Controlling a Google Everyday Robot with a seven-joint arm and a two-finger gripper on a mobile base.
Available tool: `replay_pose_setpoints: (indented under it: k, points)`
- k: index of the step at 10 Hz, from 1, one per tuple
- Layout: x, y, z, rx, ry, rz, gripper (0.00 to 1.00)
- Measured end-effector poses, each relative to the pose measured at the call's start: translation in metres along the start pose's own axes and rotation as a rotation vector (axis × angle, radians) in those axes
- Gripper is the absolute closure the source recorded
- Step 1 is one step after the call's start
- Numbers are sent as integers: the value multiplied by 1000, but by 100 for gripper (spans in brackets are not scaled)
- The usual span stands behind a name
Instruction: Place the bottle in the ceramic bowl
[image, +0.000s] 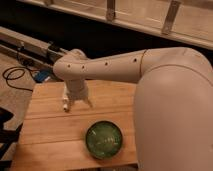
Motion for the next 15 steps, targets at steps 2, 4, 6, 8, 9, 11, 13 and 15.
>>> replay_pose_setpoints:
  k: [2,4,6,8,9,11,13,15]
  points:
    - [-6,1,-8,-4,-21,8,35]
    - [-22,12,-15,11,-29,-13,35]
    - [-45,35,-18,25,-23,-59,35]
    - [-83,62,-10,38,4,-116,35]
    - [-95,72,-4,37,16,-135,35]
    - [-108,81,2,37,23,-152,35]
    - [-109,81,2,38,23,-153,35]
    - [-99,76,7,25,17,-152,35]
